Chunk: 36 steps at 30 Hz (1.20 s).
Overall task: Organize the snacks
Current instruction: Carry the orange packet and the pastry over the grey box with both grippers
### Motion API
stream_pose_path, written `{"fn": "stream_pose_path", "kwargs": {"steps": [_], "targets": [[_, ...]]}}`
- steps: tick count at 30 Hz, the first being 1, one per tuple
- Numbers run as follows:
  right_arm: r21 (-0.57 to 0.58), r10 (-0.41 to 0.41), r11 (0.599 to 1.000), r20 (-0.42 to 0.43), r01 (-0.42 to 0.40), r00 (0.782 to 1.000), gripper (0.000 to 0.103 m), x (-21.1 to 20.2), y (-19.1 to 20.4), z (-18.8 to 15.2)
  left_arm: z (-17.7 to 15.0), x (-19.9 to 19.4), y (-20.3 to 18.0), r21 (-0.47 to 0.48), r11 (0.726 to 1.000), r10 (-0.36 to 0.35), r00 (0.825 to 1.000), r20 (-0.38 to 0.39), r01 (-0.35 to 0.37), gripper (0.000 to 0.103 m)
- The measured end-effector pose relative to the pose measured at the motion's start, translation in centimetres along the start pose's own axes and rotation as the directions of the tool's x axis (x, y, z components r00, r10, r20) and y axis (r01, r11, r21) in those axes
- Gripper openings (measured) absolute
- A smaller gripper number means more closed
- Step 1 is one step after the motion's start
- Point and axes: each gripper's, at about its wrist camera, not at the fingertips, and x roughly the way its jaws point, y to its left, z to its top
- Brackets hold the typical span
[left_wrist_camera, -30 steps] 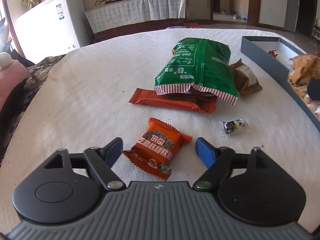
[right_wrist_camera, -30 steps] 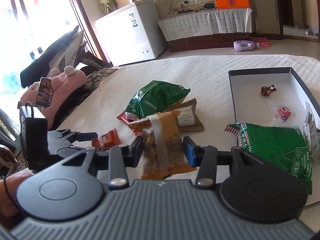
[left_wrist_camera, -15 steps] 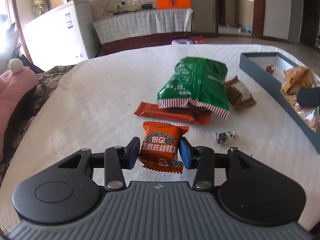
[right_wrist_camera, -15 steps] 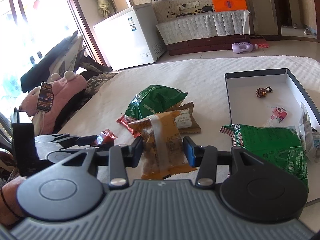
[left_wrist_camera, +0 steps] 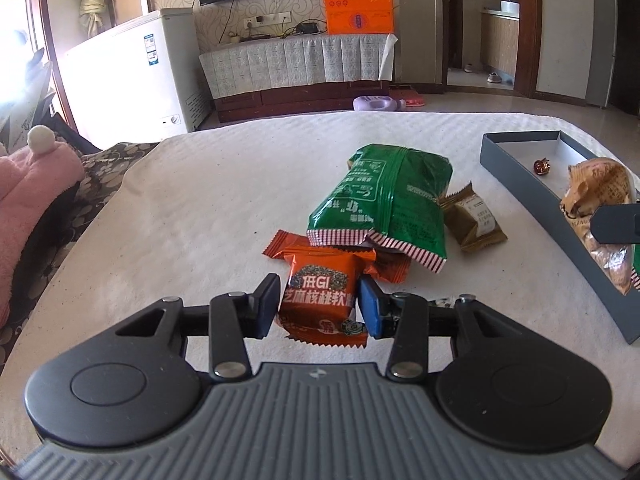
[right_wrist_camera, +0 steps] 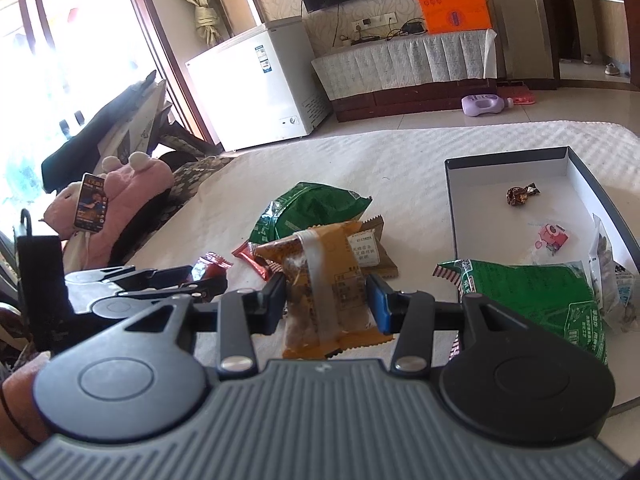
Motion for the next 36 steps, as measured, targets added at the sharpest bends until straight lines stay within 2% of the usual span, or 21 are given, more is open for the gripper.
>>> {"fn": "stream_pose_path", "kwargs": {"steps": [14, 26, 36], "targets": [[-0.002, -0.011, 1.0, 0.027, 0.011, 1.0, 0.047, -0.8, -0.5, 0.3, 1.4, -0.6, -1.5, -0.006, 0.999, -0.033, 0.998, 0.045, 0.033, 0.045], [-0.009, -0.004, 1.0, 0.055, 0.005, 0.998, 0.047, -1.8, -0.7, 0.4, 2.2, -1.6, -3.3, -0.012, 0.994, -0.104, 0.99, 0.095, 0.106, 0.045], [0.008, -0.021, 1.0, 0.094, 0.02, 0.995, 0.047, -3.0, -1.5, 0.7, 2.6, -2.3, -6.8, 0.049, 0.991, -0.131, 0.982, 0.135, 0.125, 0.045]]}}
